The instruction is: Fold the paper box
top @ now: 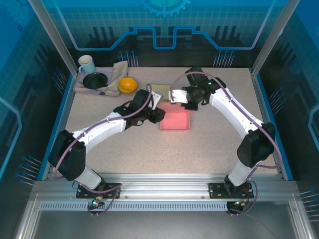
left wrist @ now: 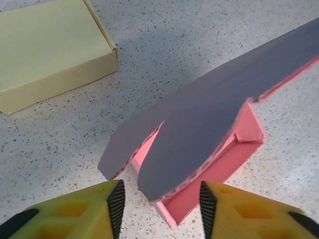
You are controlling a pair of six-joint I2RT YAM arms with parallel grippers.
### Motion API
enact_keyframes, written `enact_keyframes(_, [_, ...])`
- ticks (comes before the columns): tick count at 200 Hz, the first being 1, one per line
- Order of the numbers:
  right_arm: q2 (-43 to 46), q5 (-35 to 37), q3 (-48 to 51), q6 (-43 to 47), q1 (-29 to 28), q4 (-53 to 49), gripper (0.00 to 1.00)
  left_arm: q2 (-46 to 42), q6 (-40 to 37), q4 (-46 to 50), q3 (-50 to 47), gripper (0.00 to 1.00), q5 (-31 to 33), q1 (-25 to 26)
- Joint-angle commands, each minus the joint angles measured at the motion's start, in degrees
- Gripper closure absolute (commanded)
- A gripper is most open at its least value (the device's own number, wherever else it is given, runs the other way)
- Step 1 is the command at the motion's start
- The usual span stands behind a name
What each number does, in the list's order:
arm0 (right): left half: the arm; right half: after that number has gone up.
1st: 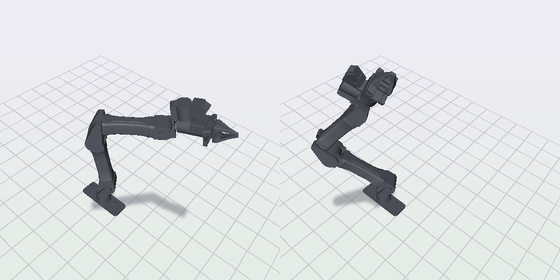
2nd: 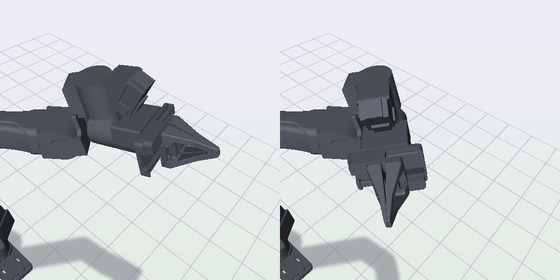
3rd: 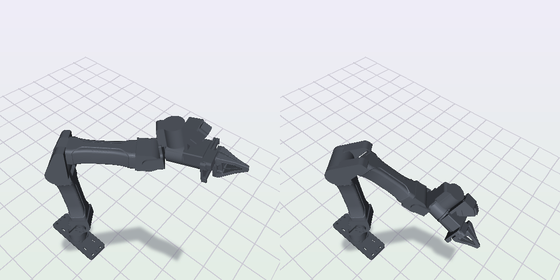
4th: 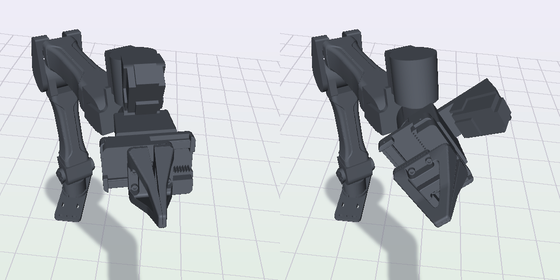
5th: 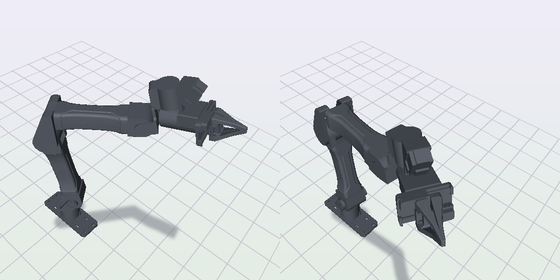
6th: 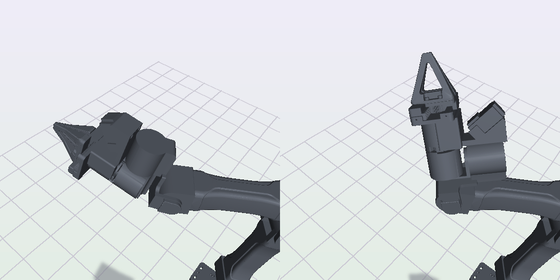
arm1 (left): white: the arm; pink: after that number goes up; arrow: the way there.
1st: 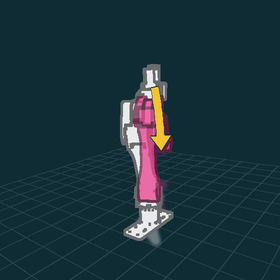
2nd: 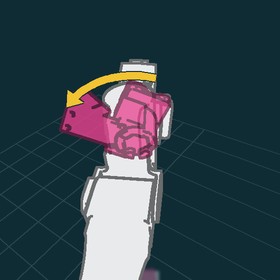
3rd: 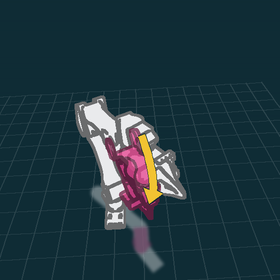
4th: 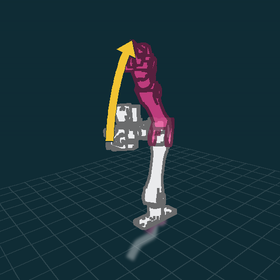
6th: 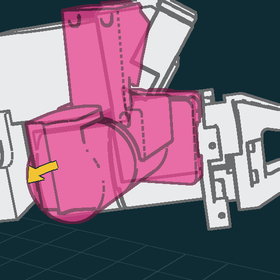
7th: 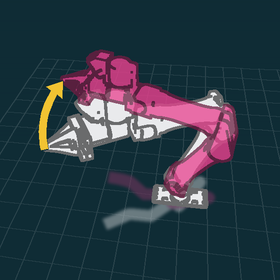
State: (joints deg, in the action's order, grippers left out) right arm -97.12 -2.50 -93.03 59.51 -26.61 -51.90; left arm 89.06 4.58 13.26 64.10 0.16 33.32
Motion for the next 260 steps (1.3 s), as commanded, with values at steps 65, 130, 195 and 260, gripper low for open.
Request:
enact_keyframes(65, [-1.25,1.32,1.65,-2.35,-1.25,0.44,0.98,-0.18,1.44,7.62,6.59,0.54,6.17,-0.69])
enact_keyframes(130, [5.03,5.40,14.50,-1.39,-2.70,19.33,1.00,-1.60,35.84,16.57,10.97,0.19,-10.81,-12.93])
enact_keyframes(195, [7.59,9.15,18.13,-1.09,-5.86,26.82,1.00,10.13,44.63,18.43,20.81,0.16,-14.74,-10.51])
enact_keyframes(260, [10.34,10.58,19.02,-5.17,-8.17,31.69,1.00,12.02,50.12,16.42,21.01,0.22,-15.42,-6.63])
